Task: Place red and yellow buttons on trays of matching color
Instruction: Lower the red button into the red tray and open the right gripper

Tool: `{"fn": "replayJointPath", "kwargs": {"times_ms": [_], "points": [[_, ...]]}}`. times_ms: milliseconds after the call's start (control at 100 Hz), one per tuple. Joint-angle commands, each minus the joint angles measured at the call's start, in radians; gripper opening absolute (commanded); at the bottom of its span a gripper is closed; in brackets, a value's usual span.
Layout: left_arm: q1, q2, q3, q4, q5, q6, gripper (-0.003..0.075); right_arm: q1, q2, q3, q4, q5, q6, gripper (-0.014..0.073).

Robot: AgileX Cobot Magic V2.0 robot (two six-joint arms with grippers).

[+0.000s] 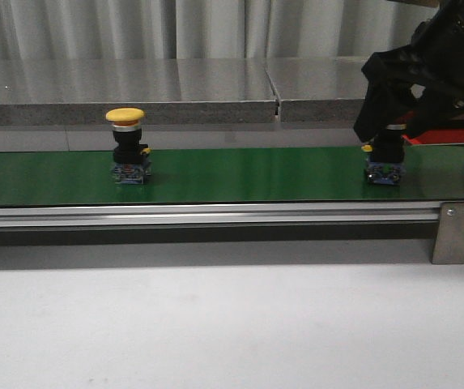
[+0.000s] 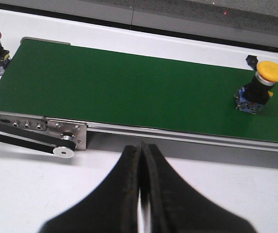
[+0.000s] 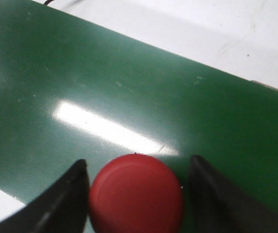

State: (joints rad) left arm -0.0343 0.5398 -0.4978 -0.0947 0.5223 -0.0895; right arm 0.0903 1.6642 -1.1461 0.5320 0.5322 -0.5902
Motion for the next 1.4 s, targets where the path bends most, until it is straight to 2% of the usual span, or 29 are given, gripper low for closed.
{"fn": "replayJointPath", "kwargs": {"times_ms": [0,30,100,170,340,490,730,860,1150,1390], "points": [[-0.009,0.001,-0.029,-0.011,-0.068,-0.001,-0.0019,-0.001,-0.035,-0.033,0.010,-0.030,-0.013,0.0263],[-0.009,0.001,-0.029,-0.011,-0.068,-0.001,-0.0019,-0.001,-0.038,-0.033,0.010,-0.024,-0.013,0.0189],[-0.009,0.001,-0.029,-0.011,-0.068,-0.001,-0.0019,-0.003,-0.050,-0.033,0.008,-0.022,-0.013,0.0076],[-0.009,0.001,-0.029,-0.011,-0.068,-0.001,-0.0019,-0.011,-0.071,-0.041,0.005,-0.022,-0.013,0.0032],[-0.009,0.001,-0.029,-0.011,-0.068,-0.001,-0.0019,-0.090,-0.109,-0.138,-0.001,0.035,-0.009,0.0036],[-0.009,0.001,-0.029,-0.011,-0.068,-0.001,-0.0019,-0.236,-0.110,-0.250,-0.001,0.090,0.018,0.0036],[-0.009,0.001,-0.029,-0.011,-0.068,-0.001,-0.0019,-0.459,-0.096,-0.293,-0.001,0.035,0.018,0.0036],[-0.009,0.001,-0.029,-0.011,-0.068,-0.001,-0.0019,-0.531,-0.060,-0.293,0.006,-0.001,0.018,0.0036],[-0.009,0.001,-0.029,-0.011,-0.068,-0.001,-0.0019,-0.566,0.102,-0.296,0.025,-0.115,0.018,0.0036],[-0.009,0.001,-0.029,-0.011,-0.068,-0.001,-0.0019,-0.566,0.227,-0.351,0.025,-0.115,0.018,0.0036]]}}
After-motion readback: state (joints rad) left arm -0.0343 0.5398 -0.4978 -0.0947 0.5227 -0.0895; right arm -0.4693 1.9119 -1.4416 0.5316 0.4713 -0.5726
